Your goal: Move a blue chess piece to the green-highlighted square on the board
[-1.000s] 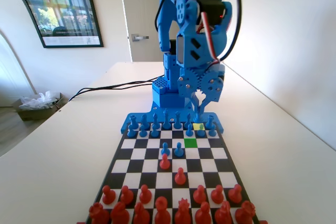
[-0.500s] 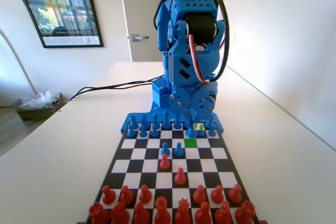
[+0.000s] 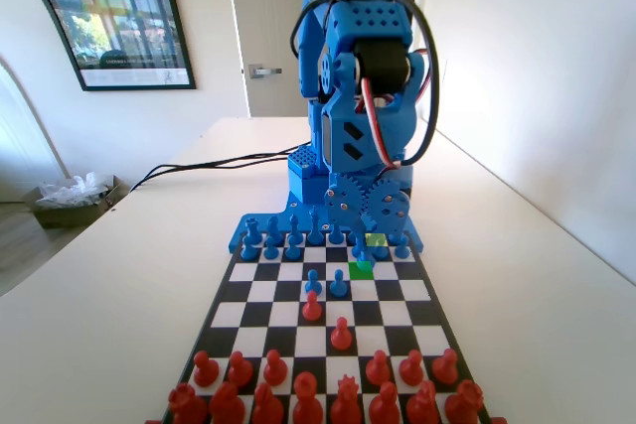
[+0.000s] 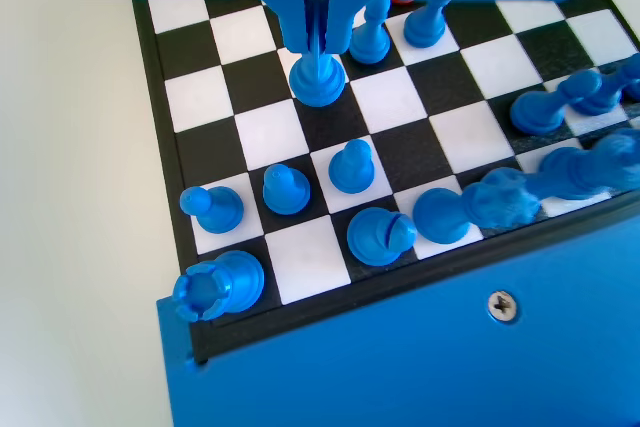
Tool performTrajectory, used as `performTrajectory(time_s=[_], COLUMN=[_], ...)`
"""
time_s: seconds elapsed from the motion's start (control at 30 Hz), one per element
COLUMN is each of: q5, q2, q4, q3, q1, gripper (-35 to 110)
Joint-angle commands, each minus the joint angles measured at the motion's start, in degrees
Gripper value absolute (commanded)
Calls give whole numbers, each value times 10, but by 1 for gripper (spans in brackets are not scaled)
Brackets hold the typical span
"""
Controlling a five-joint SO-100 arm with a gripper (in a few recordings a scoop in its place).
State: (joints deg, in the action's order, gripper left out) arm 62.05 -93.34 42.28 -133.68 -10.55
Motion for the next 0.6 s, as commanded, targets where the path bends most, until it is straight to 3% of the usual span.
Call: performTrajectory(time_s=[0.0, 0.57], q5=[8, 24], q2=[-6, 11], q4=[-1, -23], q3=[-3, -16], q1=[-9, 6], gripper=[1, 1])
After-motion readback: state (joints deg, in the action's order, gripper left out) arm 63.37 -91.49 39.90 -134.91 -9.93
